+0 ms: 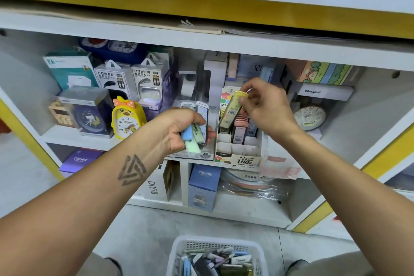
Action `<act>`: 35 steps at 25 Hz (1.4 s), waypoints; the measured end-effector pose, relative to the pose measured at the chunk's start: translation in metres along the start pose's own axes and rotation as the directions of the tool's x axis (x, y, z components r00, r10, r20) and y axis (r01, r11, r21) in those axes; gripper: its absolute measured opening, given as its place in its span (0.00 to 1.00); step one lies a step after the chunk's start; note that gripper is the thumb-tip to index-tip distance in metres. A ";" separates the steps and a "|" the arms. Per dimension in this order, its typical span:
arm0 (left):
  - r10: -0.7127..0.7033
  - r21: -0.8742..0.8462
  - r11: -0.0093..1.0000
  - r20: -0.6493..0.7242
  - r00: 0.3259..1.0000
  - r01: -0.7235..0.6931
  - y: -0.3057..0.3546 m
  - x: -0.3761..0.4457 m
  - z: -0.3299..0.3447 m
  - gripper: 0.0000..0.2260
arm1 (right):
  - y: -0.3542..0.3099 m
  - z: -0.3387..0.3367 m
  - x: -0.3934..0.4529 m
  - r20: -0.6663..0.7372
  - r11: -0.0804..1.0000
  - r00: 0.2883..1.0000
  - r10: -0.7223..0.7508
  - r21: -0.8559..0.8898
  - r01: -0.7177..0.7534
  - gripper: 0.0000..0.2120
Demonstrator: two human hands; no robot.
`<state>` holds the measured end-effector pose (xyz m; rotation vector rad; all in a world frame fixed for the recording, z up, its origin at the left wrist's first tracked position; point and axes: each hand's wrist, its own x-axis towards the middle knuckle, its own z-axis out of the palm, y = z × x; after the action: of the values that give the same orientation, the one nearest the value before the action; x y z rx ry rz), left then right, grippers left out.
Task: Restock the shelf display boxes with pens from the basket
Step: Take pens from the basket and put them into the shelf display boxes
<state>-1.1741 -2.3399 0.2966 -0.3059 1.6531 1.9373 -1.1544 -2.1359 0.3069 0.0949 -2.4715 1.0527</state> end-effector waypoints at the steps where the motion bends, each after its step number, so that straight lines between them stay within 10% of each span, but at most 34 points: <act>1: 0.001 0.002 1.000 0.001 1.000 -0.001 0.000 0.000 0.000 0.03 | 0.001 0.004 -0.001 0.018 0.990 0.997 -0.074 -0.117 0.075 0.05; 19: 0.040 0.033 0.999 0.062 0.997 -0.042 -0.001 -0.008 0.005 0.05 | -0.002 0.014 -0.006 0.023 0.838 0.938 -0.347 -0.442 0.321 0.07; 35: 0.047 0.048 0.998 0.090 0.995 -0.051 -0.002 -0.006 0.005 0.07 | 0.018 0.029 -0.012 0.189 0.674 0.938 -0.292 -0.654 0.342 0.10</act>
<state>-1.1677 -2.3369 0.2993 -0.1590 1.6627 1.9135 -1.1592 -2.1449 0.2720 0.3204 -2.6090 -0.0479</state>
